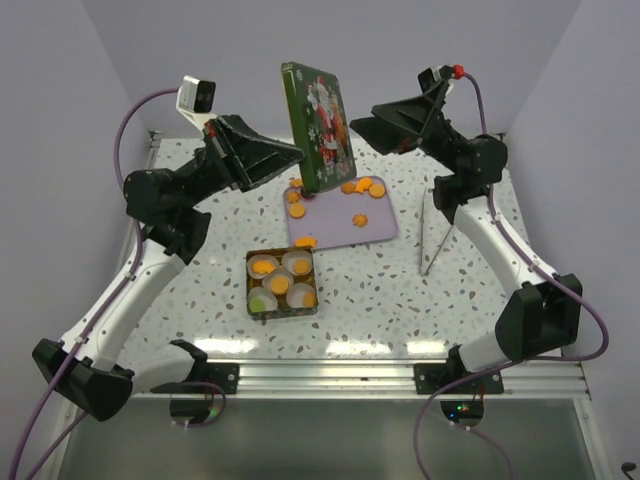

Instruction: Pack the cookies

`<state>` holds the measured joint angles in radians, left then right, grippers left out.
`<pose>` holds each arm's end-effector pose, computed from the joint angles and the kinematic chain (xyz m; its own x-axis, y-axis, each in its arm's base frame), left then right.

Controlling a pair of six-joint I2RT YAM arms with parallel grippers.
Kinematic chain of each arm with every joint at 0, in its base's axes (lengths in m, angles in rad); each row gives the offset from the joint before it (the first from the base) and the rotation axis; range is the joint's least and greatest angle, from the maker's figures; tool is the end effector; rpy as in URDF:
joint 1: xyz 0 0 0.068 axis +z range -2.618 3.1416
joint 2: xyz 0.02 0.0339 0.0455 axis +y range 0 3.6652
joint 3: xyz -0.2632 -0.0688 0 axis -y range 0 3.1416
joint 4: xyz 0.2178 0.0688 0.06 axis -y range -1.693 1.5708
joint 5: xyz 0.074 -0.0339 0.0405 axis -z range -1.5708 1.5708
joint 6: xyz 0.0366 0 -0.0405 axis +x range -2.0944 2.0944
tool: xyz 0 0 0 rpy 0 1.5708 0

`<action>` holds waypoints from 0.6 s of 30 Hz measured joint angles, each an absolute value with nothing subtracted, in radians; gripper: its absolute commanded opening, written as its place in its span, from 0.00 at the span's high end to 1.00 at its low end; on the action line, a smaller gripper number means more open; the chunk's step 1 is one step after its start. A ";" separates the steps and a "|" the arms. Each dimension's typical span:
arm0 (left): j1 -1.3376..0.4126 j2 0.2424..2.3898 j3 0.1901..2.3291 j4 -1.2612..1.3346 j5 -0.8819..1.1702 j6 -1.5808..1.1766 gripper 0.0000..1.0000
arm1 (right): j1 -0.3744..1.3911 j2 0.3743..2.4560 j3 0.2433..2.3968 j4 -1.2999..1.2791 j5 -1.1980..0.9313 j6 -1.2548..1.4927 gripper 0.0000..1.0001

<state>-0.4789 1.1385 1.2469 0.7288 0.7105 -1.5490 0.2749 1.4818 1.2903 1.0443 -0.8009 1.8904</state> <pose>0.1557 -0.1078 0.5113 -0.7223 -0.4789 -0.4989 0.6751 -0.3319 -0.6588 0.2694 0.1033 0.4680 -0.8387 0.4500 -0.3067 -0.4859 -0.3643 0.7945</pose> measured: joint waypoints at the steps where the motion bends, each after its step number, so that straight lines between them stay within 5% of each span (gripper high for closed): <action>1: -0.479 1.154 1.256 0.729 0.710 -1.549 1.00 | 0.280 1.481 1.300 1.044 -0.808 1.885 0.20; 18: -0.478 1.222 1.360 0.723 0.709 -1.542 1.00 | 0.308 1.536 1.451 0.815 -0.887 1.690 0.21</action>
